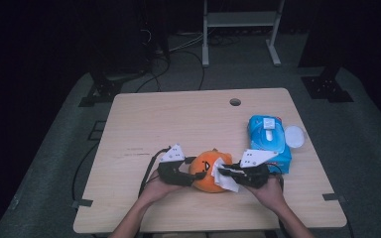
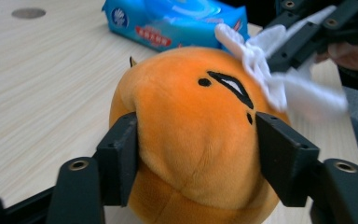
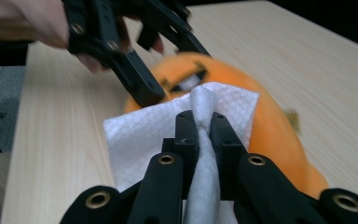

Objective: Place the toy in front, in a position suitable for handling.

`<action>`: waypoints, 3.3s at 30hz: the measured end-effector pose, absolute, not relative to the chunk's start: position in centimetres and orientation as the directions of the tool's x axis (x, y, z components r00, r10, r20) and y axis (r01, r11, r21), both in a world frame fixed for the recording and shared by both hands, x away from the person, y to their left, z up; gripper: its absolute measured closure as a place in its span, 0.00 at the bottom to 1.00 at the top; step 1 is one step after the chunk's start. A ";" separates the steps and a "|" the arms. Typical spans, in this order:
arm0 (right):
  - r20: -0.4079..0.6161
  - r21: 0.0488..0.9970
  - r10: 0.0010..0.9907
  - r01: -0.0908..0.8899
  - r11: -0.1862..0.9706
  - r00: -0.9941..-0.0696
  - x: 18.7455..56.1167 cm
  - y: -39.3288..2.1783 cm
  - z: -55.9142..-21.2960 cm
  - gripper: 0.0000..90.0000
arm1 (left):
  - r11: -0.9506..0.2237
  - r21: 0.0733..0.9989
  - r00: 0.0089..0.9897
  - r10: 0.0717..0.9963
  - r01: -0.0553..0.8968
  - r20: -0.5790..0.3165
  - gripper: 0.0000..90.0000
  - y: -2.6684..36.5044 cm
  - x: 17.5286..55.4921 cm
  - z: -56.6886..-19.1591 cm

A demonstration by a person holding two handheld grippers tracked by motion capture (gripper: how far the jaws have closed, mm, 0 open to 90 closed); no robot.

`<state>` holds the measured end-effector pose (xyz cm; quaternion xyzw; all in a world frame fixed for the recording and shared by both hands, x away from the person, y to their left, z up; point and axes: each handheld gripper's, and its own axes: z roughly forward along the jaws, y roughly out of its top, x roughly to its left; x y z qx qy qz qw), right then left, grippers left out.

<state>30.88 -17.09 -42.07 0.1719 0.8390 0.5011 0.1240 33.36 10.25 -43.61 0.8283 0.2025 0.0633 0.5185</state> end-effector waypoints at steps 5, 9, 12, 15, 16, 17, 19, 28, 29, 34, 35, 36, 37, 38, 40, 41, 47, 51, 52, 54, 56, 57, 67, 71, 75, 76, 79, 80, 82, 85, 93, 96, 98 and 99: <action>-0.083 0.880 0.401 0.122 0.460 -0.912 30.5 -16.2 -41.6 0.92 | -0.389 0.885 0.910 0.406 0.257 -0.087 0.32 10.0 33.2 -43.5; -0.063 0.883 0.443 0.157 0.442 -0.894 31.2 -17.5 -41.8 0.92 | -0.377 0.886 0.910 0.400 0.271 -0.108 0.21 10.2 33.4 -43.7; -0.052 0.883 0.469 0.179 0.435 -0.882 31.6 -18.3 -42.0 0.92 | -0.378 0.887 0.918 0.381 0.265 -0.112 0.21 10.2 33.5 -43.7; -0.057 0.880 0.475 0.180 0.439 -0.878 31.7 -18.4 -42.1 0.92 | -0.378 0.888 0.927 0.354 0.261 -0.122 0.22 10.5 33.5 -43.6; -0.060 0.878 0.478 0.181 0.442 -0.876 31.8 -18.4 -42.1 0.92 | -0.377 0.890 0.928 0.351 0.258 -0.121 0.22 10.7 33.5 -43.6; -0.062 0.878 0.480 0.180 0.443 -0.875 31.8 -18.5 -42.1 0.92 | -0.371 0.891 0.928 0.351 0.262 -0.127 0.22 10.8 33.5 -43.6; -0.051 0.880 0.489 0.192 0.434 -0.871 32.0 -18.6 -42.2 0.92 | -0.375 0.889 0.930 0.345 0.262 -0.128 0.20 10.8 33.5 -43.5; -0.076 0.891 0.472 0.153 0.427 -0.878 31.3 -17.9 -41.8 0.92 | -0.402 0.892 0.932 0.358 0.207 -0.055 0.47 10.3 33.3 -43.4; -0.081 0.895 0.457 0.137 0.425 -0.886 31.0 -17.5 -41.6 0.92 | -0.397 0.893 0.930 0.362 0.213 -0.061 0.47 10.2 33.3 -43.3; -0.119 0.885 0.390 0.080 0.459 -0.913 30.1 -15.9 -41.5 0.92 | -0.388 0.890 0.923 0.377 0.240 -0.085 0.46 10.1 33.6 -43.4; -0.127 0.882 0.386 0.074 0.465 -0.914 30.0 -15.9 -41.6 0.92 | -0.388 0.889 0.922 0.378 0.243 -0.087 0.46 10.2 33.6 -43.4; -0.119 0.883 0.384 0.079 0.463 -0.916 30.1 -16.0 -41.6 0.92 | -0.381 0.890 0.918 0.384 0.252 -0.096 0.46 10.3 33.7 -43.5; -0.112 0.882 0.389 0.089 0.463 -0.914 30.3 -16.3 -41.6 0.92 | -0.381 0.888 0.916 0.389 0.259 -0.101 0.46 10.4 33.7 -43.5; -0.113 0.881 0.400 0.094 0.464 -0.910 30.5 -16.8 -41.6 0.92 | -0.377 0.887 0.913 0.395 0.266 -0.106 0.46 10.4 33.8 -43.5; -0.107 0.877 0.435 0.121 0.465 -0.894 30.9 -17.8 -41.8 0.92 | -0.371 0.887 0.911 0.397 0.274 -0.116 0.46 10.6 34.0 -43.6; -0.101 0.875 0.452 0.137 0.465 -0.886 31.2 -18.4 -42.0 0.92 | -0.364 0.889 0.909 0.399 0.277 -0.120 0.45 10.6 34.0 -43.7; -0.088 0.867 0.481 0.171 0.469 -0.872 31.4 -19.3 -42.3 0.92 | -0.366 0.885 0.905 0.407 0.289 -0.128 0.26 10.1 34.1 -43.8; -0.091 0.881 0.453 0.140 0.451 -0.887 31.0 -18.2 -41.6 0.92 | -0.376 0.898 0.924 0.374 0.227 -0.077 0.39 9.7 33.5 -43.3; -0.089 0.886 0.443 0.132 0.444 -0.892 30.8 -17.7 -41.3 0.92 | -0.385 0.900 0.930 0.363 0.205 -0.057 0.40 9.4 33.2 -43.2; -0.102 0.890 0.419 0.105 0.444 -0.902 30.5 -16.7 -40.8 0.92 | -0.415 0.898 0.941 0.339 0.145 0.005 0.41 8.9 32.6 -43.0; -0.107 0.893 0.398 0.087 0.441 -0.911 30.2 -16.0 -40.5 0.92 | -0.434 0.894 0.946 0.320 0.106 0.043 0.42 8.5 32.2 -42.9; -0.114 0.893 0.395 0.080 0.444 -0.912 30.2 -15.8 -40.4 0.92 | -0.437 0.894 0.948 0.316 0.100 0.048 0.42 8.5 32.1 -42.9; -0.068 0.882 0.506 0.186 0.434 -0.860 32.1 -19.2 -41.4 0.92 | -0.409 0.895 0.933 0.359 0.179 -0.022 0.22 8.6 32.7 -43.3; -0.089 0.876 0.503 0.172 0.450 -0.860 31.8 -18.9 -41.3 0.92 | -0.413 0.894 0.934 0.357 0.173 -0.016 0.29 8.6 32.7 -43.4; -0.084 0.890 0.461 0.143 0.434 -0.883 31.1 -17.9 -40.6 0.92 | -0.427 0.896 0.942 0.334 0.124 0.028 0.36 8.2 32.2 -43.1; -0.085 0.893 0.444 0.130 0.431 -0.892 30.8 -17.4 -40.4 0.92 | -0.435 0.894 0.945 0.324 0.109 0.042 0.36 8.0 32.0 -43.1; -0.115 0.889 0.407 0.089 0.449 -0.906 30.1 -15.9 -39.8 0.92 | -0.471 0.881 0.952 0.290 0.057 0.094 0.37 7.4 31.4 -42.9; -0.112 0.889 0.404 0.090 0.449 -0.908 30.1 -15.6 -39.6 0.92 | -0.474 0.879 0.953 0.285 0.049 0.100 0.38 7.4 31.3 -43.0; -0.116 0.886 0.411 0.092 0.454 -0.904 30.4 -15.6 -39.5 0.92 | -0.482 0.875 0.955 0.275 0.038 0.110 0.38 7.4 31.1 -43.0; -0.097 0.892 0.450 0.123 0.435 -0.888 31.2 -16.6 -39.8 0.92 | -0.480 0.876 0.958 0.269 0.042 0.101 0.38 7.5 31.2 -43.0; -0.048 0.882 0.485 0.190 0.430 -0.873 31.6 -18.6 -41.0 0.92 | -0.434 0.886 0.951 0.308 0.165 -0.026 0.21 7.8 32.1 -43.2; -0.055 0.879 0.468 0.180 0.443 -0.882 31.0 -18.2 -41.1 0.92 | -0.424 0.883 0.941 0.334 0.200 -0.053 0.27 8.0 32.4 -43.3; -0.052 0.876 0.457 0.179 0.448 -0.888 30.7 -18.0 -41.0 0.92 | -0.431 0.881 0.941 0.335 0.194 -0.044 0.32 8.1 32.4 -43.3; -0.052 0.875 0.452 0.178 0.451 -0.890 30.5 -17.8 -41.0 0.92 | -0.433 0.882 0.943 0.330 0.186 -0.037 0.34 8.1 32.3 -43.3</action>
